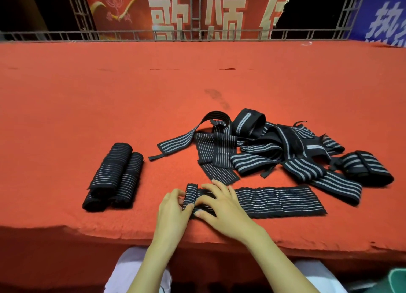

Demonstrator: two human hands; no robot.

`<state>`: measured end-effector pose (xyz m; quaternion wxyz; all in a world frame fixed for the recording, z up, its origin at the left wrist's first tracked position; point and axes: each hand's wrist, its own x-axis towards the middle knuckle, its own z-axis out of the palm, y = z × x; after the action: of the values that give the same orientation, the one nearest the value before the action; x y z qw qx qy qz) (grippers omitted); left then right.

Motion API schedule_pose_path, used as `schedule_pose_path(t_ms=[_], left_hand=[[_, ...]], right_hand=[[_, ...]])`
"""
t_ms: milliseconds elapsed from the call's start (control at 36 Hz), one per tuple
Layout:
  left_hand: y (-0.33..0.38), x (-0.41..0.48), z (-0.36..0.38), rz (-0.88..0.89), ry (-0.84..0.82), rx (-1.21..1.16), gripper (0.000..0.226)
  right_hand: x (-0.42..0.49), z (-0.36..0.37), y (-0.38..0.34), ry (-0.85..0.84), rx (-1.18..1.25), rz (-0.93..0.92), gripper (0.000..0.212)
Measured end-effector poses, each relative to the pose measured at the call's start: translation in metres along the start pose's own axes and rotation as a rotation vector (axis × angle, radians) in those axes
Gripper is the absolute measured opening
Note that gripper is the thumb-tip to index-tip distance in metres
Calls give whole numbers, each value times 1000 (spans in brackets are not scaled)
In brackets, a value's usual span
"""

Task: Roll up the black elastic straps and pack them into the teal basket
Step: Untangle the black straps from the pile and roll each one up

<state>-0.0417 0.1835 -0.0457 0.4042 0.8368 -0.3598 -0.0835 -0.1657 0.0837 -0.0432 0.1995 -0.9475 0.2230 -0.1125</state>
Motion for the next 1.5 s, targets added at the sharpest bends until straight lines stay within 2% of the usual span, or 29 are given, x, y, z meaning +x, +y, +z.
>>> schedule_pose_path(t_ms=[56,139,222,333,472,722,861,1028,1139,1278,1333,1417,1500], left_hand=[[4,-2,0,7,7,10,22],[10,-5,2,41,17,20,24],[17,-9,8,110,24,75,26],[21,-10,17,165,17,68,25],[28,-11,23,216,-81,-57,16],[17,0,9,126,-252,-119,32],[17,2,13,-33,-180,-177,34],[27,-2,18,-14,-121,-140,25],[25,1,12,-129,-133,-311,24],[3,0,-13,-238,-115,-447,26],[-7,-2,-23,-257,-78,-434,33],[-19,-5,-30,-253,-1,-366,25],[-20,-9,-26,-178,80,-306,24]], right_hand=[[1,0,1,-21,3,14,39],[0,-3,9,-18,-15,46,55],[-5,-8,24,-13,-8,91,48],[-14,-13,40,10,29,98,60],[-21,-11,54,49,73,83,56],[-24,-6,52,94,61,84,54],[-24,-6,50,95,53,88,55],[-24,-7,47,107,53,103,55],[-21,-11,38,82,30,113,58],[-11,-1,14,36,-4,43,60],[-7,8,2,26,-5,18,60],[2,17,-10,31,3,-7,61],[4,18,-10,41,10,-26,56]])
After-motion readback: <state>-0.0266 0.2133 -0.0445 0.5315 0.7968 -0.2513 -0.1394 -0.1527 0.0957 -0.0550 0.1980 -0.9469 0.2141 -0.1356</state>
